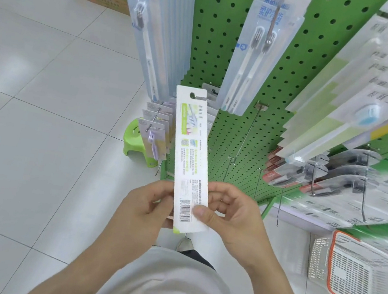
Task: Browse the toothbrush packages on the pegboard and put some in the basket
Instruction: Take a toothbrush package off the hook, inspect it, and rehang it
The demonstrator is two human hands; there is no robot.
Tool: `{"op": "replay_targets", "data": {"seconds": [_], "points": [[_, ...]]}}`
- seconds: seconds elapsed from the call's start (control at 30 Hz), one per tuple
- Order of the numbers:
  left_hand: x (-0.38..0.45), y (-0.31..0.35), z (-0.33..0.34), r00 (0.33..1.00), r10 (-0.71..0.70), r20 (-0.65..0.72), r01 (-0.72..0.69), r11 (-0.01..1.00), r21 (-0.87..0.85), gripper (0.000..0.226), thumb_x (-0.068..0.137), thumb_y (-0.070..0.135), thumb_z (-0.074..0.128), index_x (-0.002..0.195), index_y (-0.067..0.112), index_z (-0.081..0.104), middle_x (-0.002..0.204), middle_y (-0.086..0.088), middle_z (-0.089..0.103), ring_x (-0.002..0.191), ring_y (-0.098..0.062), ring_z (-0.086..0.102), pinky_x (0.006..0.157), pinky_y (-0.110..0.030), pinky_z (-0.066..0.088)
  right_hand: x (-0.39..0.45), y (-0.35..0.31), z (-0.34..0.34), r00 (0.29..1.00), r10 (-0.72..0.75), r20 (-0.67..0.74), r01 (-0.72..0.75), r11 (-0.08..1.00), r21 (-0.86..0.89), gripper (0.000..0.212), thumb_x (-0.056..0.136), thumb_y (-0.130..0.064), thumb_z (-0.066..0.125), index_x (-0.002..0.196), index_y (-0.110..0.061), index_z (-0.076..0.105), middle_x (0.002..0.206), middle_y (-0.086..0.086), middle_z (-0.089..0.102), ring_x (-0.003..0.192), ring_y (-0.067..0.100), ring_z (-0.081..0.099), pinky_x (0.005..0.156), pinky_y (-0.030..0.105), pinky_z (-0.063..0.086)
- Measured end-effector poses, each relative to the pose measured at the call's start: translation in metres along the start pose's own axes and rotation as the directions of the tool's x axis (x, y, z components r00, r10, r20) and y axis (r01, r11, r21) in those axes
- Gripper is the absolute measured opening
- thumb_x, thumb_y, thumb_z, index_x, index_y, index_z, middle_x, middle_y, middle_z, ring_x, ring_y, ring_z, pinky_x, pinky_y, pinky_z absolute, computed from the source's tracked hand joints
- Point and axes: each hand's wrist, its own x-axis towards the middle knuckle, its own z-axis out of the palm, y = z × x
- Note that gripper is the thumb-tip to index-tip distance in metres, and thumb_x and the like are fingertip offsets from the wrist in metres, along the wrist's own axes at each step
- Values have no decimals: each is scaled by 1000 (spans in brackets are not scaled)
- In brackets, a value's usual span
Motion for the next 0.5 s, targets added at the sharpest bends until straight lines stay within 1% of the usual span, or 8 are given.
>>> {"op": "replay_targets", "data": {"seconds": [0.07, 0.13, 0.2, 0.3, 0.33, 0.4, 0.43, 0.5], "points": [[0, 1, 0, 1000, -24, 9, 24, 999, -43, 27, 103, 4, 47, 110, 14, 72, 97, 0, 79, 85, -21, 76, 69, -23, 59, 0, -1, 1, 1000, 1, 1, -1, 1000, -3, 35, 73, -14, 85, 105, -19, 73, 93, 7, 75, 76, 15, 63, 73, 34, 55], [1, 0, -2, 1000, -4, 18, 4, 1000, 5, 20, 99, 7, 58, 111, 16, 71, 100, 5, 79, 86, -19, 76, 72, -24, 59, 0, -2, 1, 1000, -2, 7, 2, 1000, -4, 37, 72, -14, 85, 107, -15, 71, 91, 5, 75, 75, 15, 63, 72, 34, 55], [1, -2, -4, 1000, 13, 18, -14, 997, 74, 23, 93, 3, 66, 112, 18, 70, 101, 9, 78, 84, -17, 76, 70, -22, 57, 0, -3, 1, 1000, -15, 23, 16, 1000, -15, 38, 72, -13, 86, 106, -14, 71, 89, 4, 74, 74, 14, 61, 67, 30, 54], [1, 0, -6, 1000, -7, 14, 6, 999, 50, 28, 91, 0, 67, 112, 18, 71, 101, 7, 79, 81, -20, 77, 62, -21, 55, 1, -8, 0, 998, -23, 61, 25, 999, -25, 34, 71, -16, 90, 100, -18, 73, 82, 6, 72, 69, 18, 62, 57, 30, 54], [1, 2, -6, 1000, -19, 19, 18, 999, 31, 28, 91, -1, 67, 111, 18, 71, 100, 6, 79, 81, -21, 77, 62, -21, 55, 2, -10, -1, 998, -8, 65, 8, 1000, -10, 30, 71, -17, 90, 96, -18, 73, 78, 8, 71, 65, 21, 63, 52, 31, 54], [1, 5, -7, 998, -35, 50, 33, 999, 33, 28, 91, -3, 66, 111, 17, 71, 98, 4, 79, 78, -19, 77, 61, -21, 55, 3, -15, -1, 999, 23, 43, -24, 999, 39, 23, 74, -17, 83, 90, -7, 70, 72, 13, 70, 54, 24, 64, 43, 29, 52], [0, 6, -7, 996, -39, 74, 35, 998, 52, 27, 92, -3, 66, 111, 16, 71, 98, 3, 79, 74, -16, 76, 59, -19, 54, 4, -16, 1, 999, 32, 19, -33, 998, 54, 23, 75, -18, 80, 86, -2, 67, 69, 15, 70, 48, 23, 63, 40, 27, 50], [-1, 9, -5, 992, -37, 119, 27, 996, 84, 26, 92, -3, 65, 111, 14, 71, 97, 3, 79, 65, -10, 72, 57, -15, 50, 5, -16, 4, 999, 26, -30, -25, 999, 49, 27, 78, -22, 76, 80, 2, 62, 66, 20, 69, 40, 21, 58, 36, 25, 45]]}}
